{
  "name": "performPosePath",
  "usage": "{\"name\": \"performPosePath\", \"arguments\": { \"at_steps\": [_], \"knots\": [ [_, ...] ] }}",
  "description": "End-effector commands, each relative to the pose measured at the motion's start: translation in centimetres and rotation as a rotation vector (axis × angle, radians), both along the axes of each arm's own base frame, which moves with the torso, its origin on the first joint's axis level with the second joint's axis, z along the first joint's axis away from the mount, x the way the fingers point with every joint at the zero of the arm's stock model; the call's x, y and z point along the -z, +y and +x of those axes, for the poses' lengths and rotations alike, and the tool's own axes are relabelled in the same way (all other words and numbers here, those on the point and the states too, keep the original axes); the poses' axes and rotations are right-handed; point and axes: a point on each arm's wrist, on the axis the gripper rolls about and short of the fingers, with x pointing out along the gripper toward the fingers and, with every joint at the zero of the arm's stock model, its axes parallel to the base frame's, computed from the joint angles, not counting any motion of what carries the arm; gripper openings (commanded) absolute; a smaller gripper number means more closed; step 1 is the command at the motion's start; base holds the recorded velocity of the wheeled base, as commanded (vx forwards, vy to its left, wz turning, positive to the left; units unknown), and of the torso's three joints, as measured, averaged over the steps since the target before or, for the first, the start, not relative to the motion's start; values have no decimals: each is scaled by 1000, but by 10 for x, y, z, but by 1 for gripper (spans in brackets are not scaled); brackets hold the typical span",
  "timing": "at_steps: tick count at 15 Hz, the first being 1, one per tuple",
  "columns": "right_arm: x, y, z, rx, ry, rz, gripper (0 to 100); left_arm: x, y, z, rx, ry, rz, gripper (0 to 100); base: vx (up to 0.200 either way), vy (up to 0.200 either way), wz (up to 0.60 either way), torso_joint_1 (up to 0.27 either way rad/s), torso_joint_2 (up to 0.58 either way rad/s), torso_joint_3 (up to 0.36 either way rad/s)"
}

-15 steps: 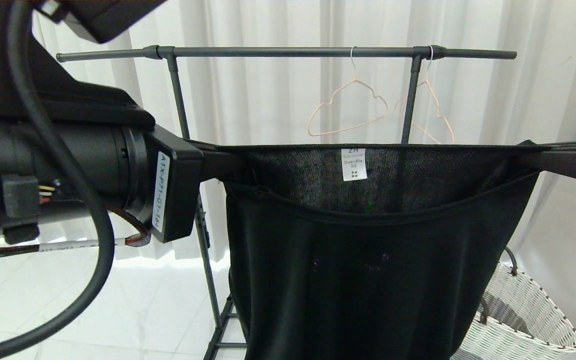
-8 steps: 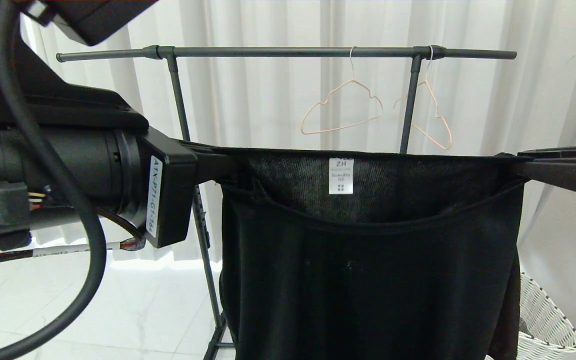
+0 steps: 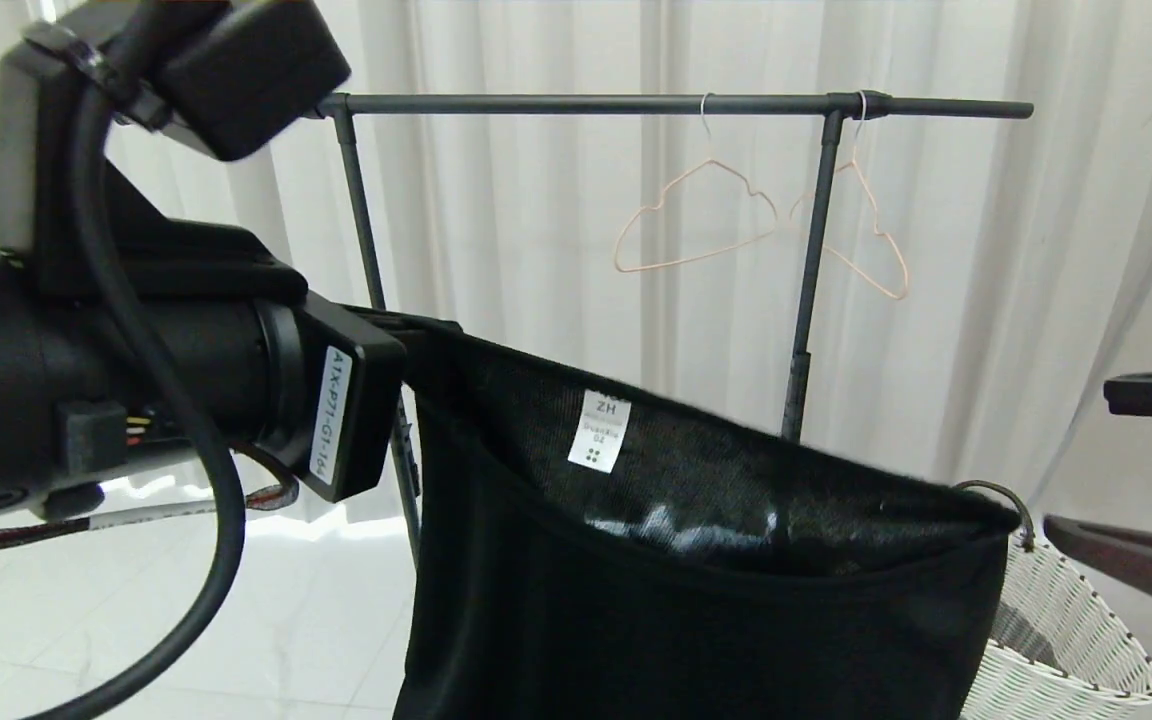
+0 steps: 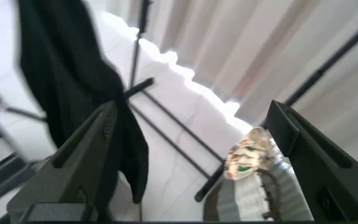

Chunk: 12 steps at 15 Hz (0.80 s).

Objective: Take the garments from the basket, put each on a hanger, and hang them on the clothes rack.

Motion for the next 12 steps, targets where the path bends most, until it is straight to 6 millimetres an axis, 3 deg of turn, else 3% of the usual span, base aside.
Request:
{"name": "performPosePath", "arguments": {
  "at_steps": [1,4,7,10,12],
  "knots": [
    [5,-20,-16,-42,-15,38,100,8,-1,1,-4,18,23,0,0,0,0,0,0,0],
    [8,-27,-14,25,-17,39,100,11,-2,3,-7,27,34,0,0,0,0,0,0,0],
    [14,-37,8,305,31,-56,100,6,6,0,-67,-7,32,0,0,0,0,0,0,0],
    [15,-57,28,569,37,-224,100,14,29,-3,-174,-17,64,0,0,0,0,0,0,0],
    [20,-67,31,637,30,-303,100,29,54,-7,-245,-7,116,0,0,0,0,0,0,0]
  ]
}}
